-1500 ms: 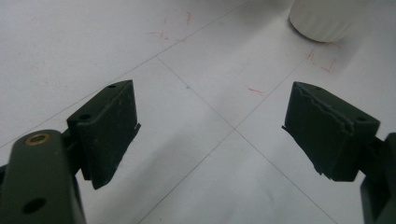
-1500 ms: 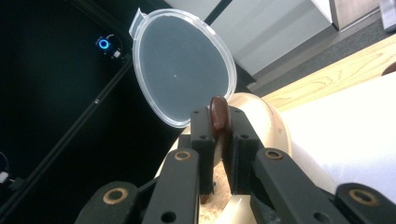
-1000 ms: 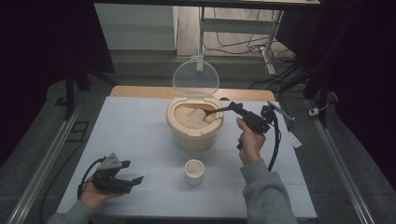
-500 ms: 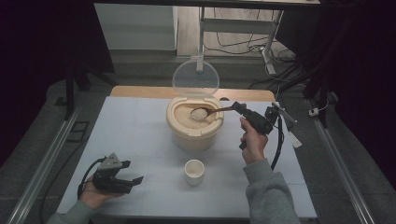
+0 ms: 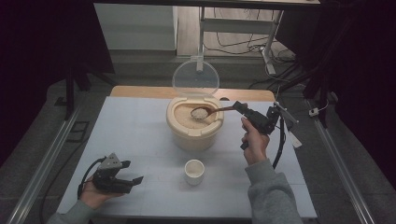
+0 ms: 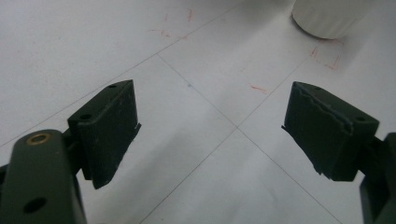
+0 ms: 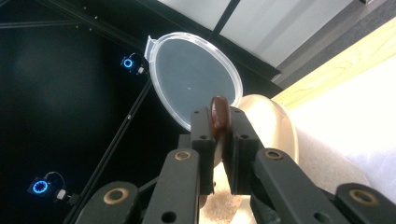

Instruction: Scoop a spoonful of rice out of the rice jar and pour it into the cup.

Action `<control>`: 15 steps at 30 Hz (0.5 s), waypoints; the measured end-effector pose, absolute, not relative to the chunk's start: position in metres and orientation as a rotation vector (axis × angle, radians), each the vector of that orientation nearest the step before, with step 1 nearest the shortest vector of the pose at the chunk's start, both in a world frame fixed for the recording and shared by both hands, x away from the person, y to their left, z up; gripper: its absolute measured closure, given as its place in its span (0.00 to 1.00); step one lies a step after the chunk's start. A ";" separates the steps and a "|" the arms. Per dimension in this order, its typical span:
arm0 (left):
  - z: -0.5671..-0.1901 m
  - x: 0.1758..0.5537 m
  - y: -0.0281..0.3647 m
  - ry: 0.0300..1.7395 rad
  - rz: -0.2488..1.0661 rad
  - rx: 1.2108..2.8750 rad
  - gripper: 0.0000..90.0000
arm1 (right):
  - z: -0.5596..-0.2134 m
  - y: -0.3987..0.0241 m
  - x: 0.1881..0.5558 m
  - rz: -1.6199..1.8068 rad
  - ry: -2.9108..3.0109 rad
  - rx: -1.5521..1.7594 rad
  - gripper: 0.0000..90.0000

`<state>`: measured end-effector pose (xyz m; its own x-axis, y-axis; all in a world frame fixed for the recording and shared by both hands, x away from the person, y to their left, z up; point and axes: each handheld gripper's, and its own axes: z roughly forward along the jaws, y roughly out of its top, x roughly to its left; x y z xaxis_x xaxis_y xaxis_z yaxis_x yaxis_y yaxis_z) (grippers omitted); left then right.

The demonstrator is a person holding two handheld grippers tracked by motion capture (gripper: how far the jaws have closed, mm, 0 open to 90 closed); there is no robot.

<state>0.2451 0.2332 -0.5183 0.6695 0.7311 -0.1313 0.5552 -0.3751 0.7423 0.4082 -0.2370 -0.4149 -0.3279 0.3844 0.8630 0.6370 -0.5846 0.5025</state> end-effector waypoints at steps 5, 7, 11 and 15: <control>-0.519 0.245 0.233 0.988 0.280 2.084 0.19 | -0.411 -0.237 0.405 -2.032 -1.351 -1.680 0.92; -0.518 0.245 0.233 0.989 0.279 2.083 0.19 | -0.410 -0.238 0.405 -2.037 -1.355 -1.678 0.92; -0.519 0.245 0.233 0.990 0.277 2.083 0.19 | -0.410 -0.239 0.404 -2.028 -1.361 -1.674 0.92; -0.519 0.245 0.233 0.989 0.278 2.083 0.19 | -0.410 -0.240 0.402 -2.022 -1.350 -1.670 0.92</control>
